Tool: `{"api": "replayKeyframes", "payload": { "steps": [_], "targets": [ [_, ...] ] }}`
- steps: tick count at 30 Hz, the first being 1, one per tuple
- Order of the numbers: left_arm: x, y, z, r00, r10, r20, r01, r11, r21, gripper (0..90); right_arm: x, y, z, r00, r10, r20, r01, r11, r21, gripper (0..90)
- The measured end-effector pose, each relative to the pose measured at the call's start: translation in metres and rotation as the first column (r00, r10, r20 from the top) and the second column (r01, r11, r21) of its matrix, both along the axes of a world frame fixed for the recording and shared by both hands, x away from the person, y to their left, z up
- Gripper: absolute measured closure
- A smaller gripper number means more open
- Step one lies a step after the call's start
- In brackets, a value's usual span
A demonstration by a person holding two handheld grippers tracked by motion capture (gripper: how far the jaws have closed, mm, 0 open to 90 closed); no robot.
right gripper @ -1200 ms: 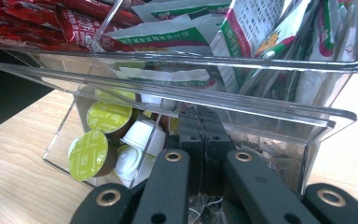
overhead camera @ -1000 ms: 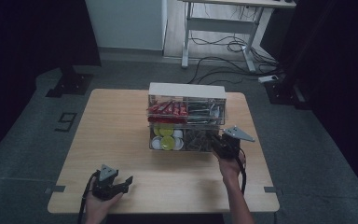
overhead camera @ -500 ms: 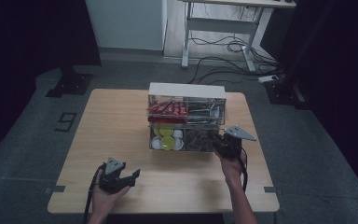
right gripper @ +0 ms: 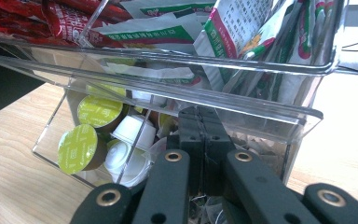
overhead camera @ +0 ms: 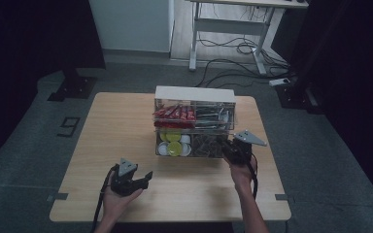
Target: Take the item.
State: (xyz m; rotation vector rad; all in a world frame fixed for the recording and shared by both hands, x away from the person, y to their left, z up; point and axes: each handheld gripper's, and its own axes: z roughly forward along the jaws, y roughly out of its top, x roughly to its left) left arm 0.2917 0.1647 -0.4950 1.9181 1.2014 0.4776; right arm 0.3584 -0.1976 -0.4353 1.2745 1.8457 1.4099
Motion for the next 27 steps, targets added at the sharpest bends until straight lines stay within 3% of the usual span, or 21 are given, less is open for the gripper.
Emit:
{"api": "replayKeyframes", "payload": {
  "steps": [12,27],
  "targets": [
    [0.014,-0.023,0.005,0.9998,-0.019,0.006,0.019,0.9996,0.019,33.5,0.001,0.001,0.0,1.0,0.0,-0.005,0.0,1.0,-0.003,89.0],
    [0.029,-0.039,0.012,0.9993,-0.018,0.032,0.017,0.9995,0.025,34.3,0.001,0.001,-0.001,1.0,0.0,-0.004,0.0,1.0,-0.008,89.0]
  ]
}}
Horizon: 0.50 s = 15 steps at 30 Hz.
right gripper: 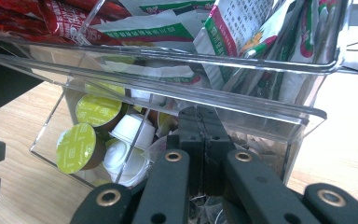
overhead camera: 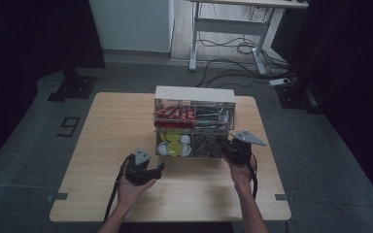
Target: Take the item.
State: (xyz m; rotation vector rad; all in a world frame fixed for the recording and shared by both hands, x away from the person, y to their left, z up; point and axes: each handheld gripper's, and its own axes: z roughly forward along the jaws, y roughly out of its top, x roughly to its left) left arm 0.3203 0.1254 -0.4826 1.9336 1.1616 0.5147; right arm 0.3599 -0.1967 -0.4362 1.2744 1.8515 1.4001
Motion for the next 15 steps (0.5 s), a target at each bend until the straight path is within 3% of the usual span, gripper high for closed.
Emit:
{"api": "replayKeyframes", "payload": {
  "steps": [15],
  "targets": [
    [0.011,-0.017,0.005,0.9998,-0.004,0.017,0.004,1.0,-0.008,34.6,0.0,0.0,0.0,1.0,0.002,-0.001,-0.002,1.0,0.002,89.0]
  ]
}}
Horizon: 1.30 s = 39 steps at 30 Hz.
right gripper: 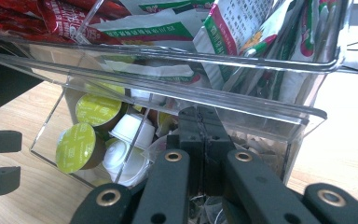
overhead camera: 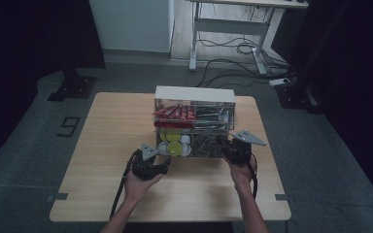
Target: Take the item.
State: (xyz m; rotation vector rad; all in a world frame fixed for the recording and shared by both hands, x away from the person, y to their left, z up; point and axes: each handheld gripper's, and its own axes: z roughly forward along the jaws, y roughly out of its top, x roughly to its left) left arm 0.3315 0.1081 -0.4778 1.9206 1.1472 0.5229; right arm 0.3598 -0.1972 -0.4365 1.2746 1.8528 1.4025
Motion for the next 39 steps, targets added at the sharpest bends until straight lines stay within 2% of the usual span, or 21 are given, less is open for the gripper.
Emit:
{"api": "replayKeyframes", "payload": {
  "steps": [23,39],
  "targets": [
    [0.014,-0.015,0.003,1.0,0.006,0.007,-0.006,1.0,0.005,34.4,0.001,0.0,0.0,1.0,0.0,0.003,0.0,1.0,-0.003,89.0],
    [0.023,-0.027,0.002,1.0,0.005,0.006,-0.005,0.9997,0.026,34.0,0.001,0.0,0.0,1.0,0.003,0.001,-0.003,1.0,-0.001,89.0]
  ]
}}
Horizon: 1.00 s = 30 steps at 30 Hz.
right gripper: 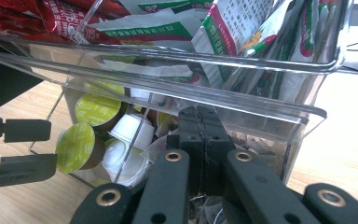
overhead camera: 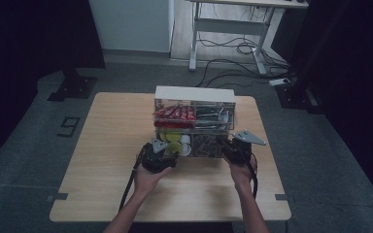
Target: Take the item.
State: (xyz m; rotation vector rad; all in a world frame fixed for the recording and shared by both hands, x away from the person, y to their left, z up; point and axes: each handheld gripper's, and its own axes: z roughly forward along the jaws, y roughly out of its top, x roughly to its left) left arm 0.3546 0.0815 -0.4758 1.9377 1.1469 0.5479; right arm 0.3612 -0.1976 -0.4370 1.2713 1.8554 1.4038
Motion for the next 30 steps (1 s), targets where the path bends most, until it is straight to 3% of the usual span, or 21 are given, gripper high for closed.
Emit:
{"api": "replayKeyframes", "payload": {
  "steps": [18,30],
  "targets": [
    [0.01,-0.012,-0.007,0.9996,0.026,0.006,-0.026,0.9996,0.011,32.1,0.001,0.0,0.0,1.0,0.004,-0.003,-0.004,1.0,0.003,89.0],
    [0.012,-0.024,-0.009,0.9997,0.019,0.018,-0.019,0.9994,0.03,31.4,0.001,-0.001,-0.001,1.0,0.005,-0.005,-0.005,1.0,0.009,89.0]
  ]
}}
